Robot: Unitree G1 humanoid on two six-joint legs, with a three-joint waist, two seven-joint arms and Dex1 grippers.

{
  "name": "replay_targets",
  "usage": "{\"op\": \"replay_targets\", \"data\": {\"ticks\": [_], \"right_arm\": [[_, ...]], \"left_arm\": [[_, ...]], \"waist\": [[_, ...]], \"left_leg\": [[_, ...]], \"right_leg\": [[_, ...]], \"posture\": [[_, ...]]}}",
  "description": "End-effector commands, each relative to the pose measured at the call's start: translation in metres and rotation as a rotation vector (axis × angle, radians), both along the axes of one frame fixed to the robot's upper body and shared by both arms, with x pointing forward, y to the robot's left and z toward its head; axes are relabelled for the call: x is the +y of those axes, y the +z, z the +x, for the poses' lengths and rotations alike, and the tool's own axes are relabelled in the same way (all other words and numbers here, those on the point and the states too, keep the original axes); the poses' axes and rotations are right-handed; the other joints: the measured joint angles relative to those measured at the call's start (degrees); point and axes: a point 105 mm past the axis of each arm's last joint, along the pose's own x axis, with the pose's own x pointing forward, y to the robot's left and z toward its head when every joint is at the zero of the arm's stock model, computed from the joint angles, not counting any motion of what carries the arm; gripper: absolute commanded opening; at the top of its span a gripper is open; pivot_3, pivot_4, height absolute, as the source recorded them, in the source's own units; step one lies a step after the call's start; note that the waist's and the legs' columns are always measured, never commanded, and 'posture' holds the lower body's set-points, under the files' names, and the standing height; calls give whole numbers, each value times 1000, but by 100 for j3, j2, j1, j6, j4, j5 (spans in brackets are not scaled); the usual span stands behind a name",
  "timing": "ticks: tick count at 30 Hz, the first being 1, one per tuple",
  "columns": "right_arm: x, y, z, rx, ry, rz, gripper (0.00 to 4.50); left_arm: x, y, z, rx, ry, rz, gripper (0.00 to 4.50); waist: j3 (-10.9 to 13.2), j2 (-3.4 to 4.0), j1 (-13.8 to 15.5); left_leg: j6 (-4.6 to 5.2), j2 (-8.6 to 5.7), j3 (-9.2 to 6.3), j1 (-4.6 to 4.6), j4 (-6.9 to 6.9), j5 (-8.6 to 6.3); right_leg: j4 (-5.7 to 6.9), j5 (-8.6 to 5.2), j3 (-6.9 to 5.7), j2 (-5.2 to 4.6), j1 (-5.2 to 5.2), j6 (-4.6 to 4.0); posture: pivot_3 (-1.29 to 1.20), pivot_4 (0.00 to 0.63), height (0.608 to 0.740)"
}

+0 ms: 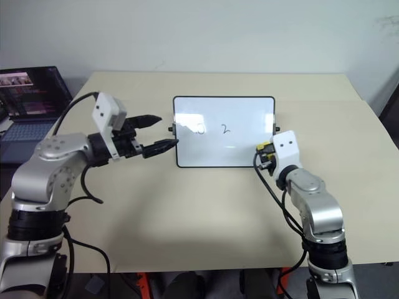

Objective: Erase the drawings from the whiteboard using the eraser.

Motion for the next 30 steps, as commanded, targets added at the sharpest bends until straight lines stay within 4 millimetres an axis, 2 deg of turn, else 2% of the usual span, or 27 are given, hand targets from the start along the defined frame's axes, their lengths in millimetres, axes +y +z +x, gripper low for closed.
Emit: {"op": "replay_targets", "data": {"ticks": [1, 7, 14, 20, 26, 30], "right_arm": [[0, 17, -1, -63, -4, 10, 1204], [2, 16, -1, -61, -3, 2, 1204], [8, 25, 5, -92, 3, 16, 1204], [42, 53, 29, -195, 62, 46, 1204], [74, 68, 47, -264, 133, 62, 1204], [95, 75, 58, -307, 178, 61, 1204]], "left_arm": [[-3, 16, -2, -70, -15, 6, 4500], [-3, 17, 0, -69, -20, 14, 4500], [-3, 18, 0, -66, -27, 16, 4500], [0, 15, 1, -60, -17, 20, 4500], [4, 13, 1, -60, -9, 42, 4500], [4, 12, -2, -60, -7, 42, 4500]], "waist": [[0, 0, -1], [0, 0, 0], [0, 0, -1], [1, 1, -40], [1, 1, -35], [0, 0, -52]], "left_leg": [[0, 0, 0, 0, 0, 0], [0, -1, 1, -1, 0, 0], [0, -1, 0, -1, 0, 0], [0, 0, 2, 3, 1, 0], [-1, -1, 4, -7, 0, 1], [-21, 0, 4, -60, 14, 13]], "right_leg": [[0, 0, 0, 1, 0, 0], [-3, 0, 1, 0, 0, 0], [-2, 0, 1, 0, 0, 0], [4, 0, 3, 2, -2, -1], [-2, 0, 4, 1, -10, -1], [10, 3, 2, -1, -65, -2]], "posture": [[0, 150, 740], [0, 150, 740], [0, 150, 740], [0, 150, 740], [0, 150, 740], [0, 150, 740]]}}
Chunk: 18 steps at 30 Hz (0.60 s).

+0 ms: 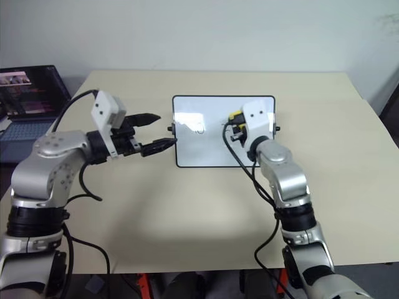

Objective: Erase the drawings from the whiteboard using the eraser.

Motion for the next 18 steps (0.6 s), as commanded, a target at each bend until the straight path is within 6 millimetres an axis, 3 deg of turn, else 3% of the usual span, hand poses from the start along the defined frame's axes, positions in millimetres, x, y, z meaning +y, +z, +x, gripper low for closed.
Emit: {"op": "replay_targets", "data": {"ticks": [1, 11, 18], "right_arm": [[24, 23, 5, -116, 59, 2, 1204], [63, 25, 18, -192, 156, -43, 1204], [61, 11, 26, -182, 148, -133, 1204]], "left_arm": [[0, 11, -6, -56, -6, 13, 4500], [1, 13, -14, -59, 4, 11, 4500], [0, 16, -17, -65, 6, 11, 4500]], "waist": [[0, 0, -9], [0, 0, -89], [0, 0, -91]], "left_leg": [[-4, 1, 0, -5, 0, 2], [-5, 2, 3, -19, -1, 3], [-5, 3, 3, -18, 0, 3]], "right_leg": [[0, 0, -1, 0, -4, 0], [-2, 0, 1, -1, -15, 0], [1, 0, 2, -1, -15, 0]], "posture": [[0, 150, 740], [0, 150, 740], [0, 150, 740]]}}
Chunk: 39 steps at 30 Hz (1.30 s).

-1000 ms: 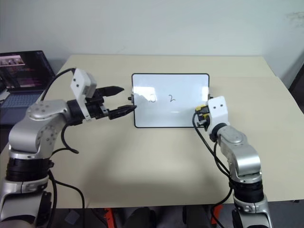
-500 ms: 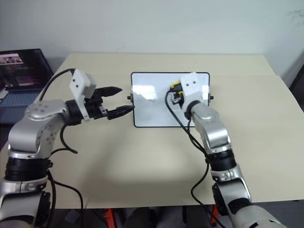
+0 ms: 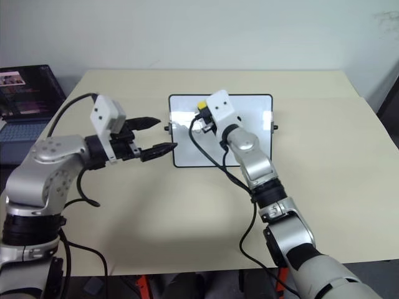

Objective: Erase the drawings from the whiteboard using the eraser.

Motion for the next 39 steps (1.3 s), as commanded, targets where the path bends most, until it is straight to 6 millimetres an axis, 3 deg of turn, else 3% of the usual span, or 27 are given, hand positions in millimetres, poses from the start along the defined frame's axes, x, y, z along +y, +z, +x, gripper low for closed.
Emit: {"op": "replay_targets", "data": {"ticks": [1, 15, 20, 30, 35, 39], "right_arm": [[-1, 11, 1, -60, -4, -41, 1204], [-31, -12, -2, -44, -110, -146, 1204], [-42, -34, -12, 16, -117, -180, 1204], [-68, -57, -26, 82, -143, -229, 1204], [-73, -56, -29, 83, -145, -227, 1204], [-61, -30, -30, 24, -117, -111, 1204]], "left_arm": [[4, 15, -4, -57, 10, 5, 4500], [0, 20, -2, -73, -1, -2, 4500], [-2, 22, -1, -78, -5, -6, 4500], [-1, 22, -2, -76, -4, -4, 4500], [-3, 22, -1, -76, -6, -5, 4500], [-3, 22, -1, -78, -9, -5, 4500]], "waist": [[0, 0, 0], [-1, -1, 2], [-2, -3, 14], [-2, -3, 29], [-2, -3, 30], [-1, -3, 29]], "left_leg": [[0, 0, 0, 0, 0, 0], [0, 0, 1, 0, 8, 0], [1, -1, -3, 1, 24, -1], [27, -5, -12, 14, 75, -12], [27, -5, -11, 15, 75, -12], [27, -5, -11, 14, 75, -12]], "right_leg": [[0, 0, -1, 0, 0, 0], [14, 0, 1, 0, 0, 0], [35, 0, 0, 0, 0, 0], [86, 3, -4, 2, 13, -3], [85, 4, -3, 3, 13, -3], [83, 4, -3, 3, 13, -3]], "posture": [[0, 150, 740], [0, 150, 740], [0, 150, 740], [0, 150, 740], [0, 150, 740], [0, 150, 740]]}}
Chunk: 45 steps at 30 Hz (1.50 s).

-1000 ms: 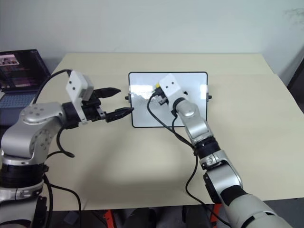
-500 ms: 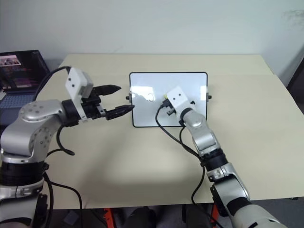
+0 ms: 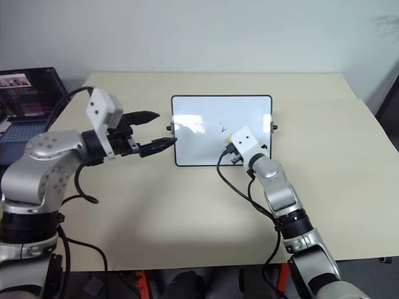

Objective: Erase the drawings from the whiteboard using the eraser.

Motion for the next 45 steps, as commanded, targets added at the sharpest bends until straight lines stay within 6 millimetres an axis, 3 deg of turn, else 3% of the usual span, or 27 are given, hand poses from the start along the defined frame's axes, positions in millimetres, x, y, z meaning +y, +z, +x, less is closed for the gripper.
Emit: {"op": "replay_targets", "data": {"ticks": [1, 6, 11, 16, 28, 39, 45], "right_arm": [[10, 39, -1, -100, 25, 124, 1204], [22, 83, -1, -237, 34, 235, 1204], [34, 101, 4, -304, 49, 263, 1204], [48, 91, 19, -285, 75, 206, 1204], [49, 52, 44, -183, 71, 41, 1204], [43, 11, 20, -84, 101, -29, 1204], [26, -9, 4, -23, 87, -54, 1204]], "left_arm": [[-2, 14, -2, -55, -11, -2, 4500], [-4, 14, -1, -57, -17, -4, 4500], [-5, 14, 0, -57, -20, -2, 4500], [-4, 15, 0, -58, -20, 0, 4500], [0, 15, -4, -61, 2, 6, 4500], [1, 14, -6, -58, 9, 4, 4500], [-1, 13, -5, -51, 1, 2, 4500]], "waist": [[0, 0, 0], [1, 1, -14], [1, 1, -18], [1, 1, -30], [1, 1, -35], [0, 0, -29], [0, 0, -14]], "left_leg": [[0, 0, 0, 0, 0, 0], [0, 1, 2, -2, 0, 0], [0, 1, 0, -4, -3, 0], [0, 1, 2, -4, -2, 0], [-1, 2, 6, -8, -4, 0], [0, 3, 4, -6, -2, 0], [0, 2, -1, -4, 0, 0]], "right_leg": [[0, 0, 1, 0, 0, 0], [0, 0, 3, 0, -4, 0], [-3, 0, 1, 0, -6, 0], [-2, 0, 2, 0, -7, -1], [-5, 0, 6, 0, -11, -1], [-1, 0, 5, 0, -8, -1], [0, 0, 1, 0, -4, 0]], "posture": [[0, 150, 740], [0, 150, 740], [0, 150, 740], [0, 150, 740], [0, 150, 740], [0, 150, 740], [0, 150, 740]]}}
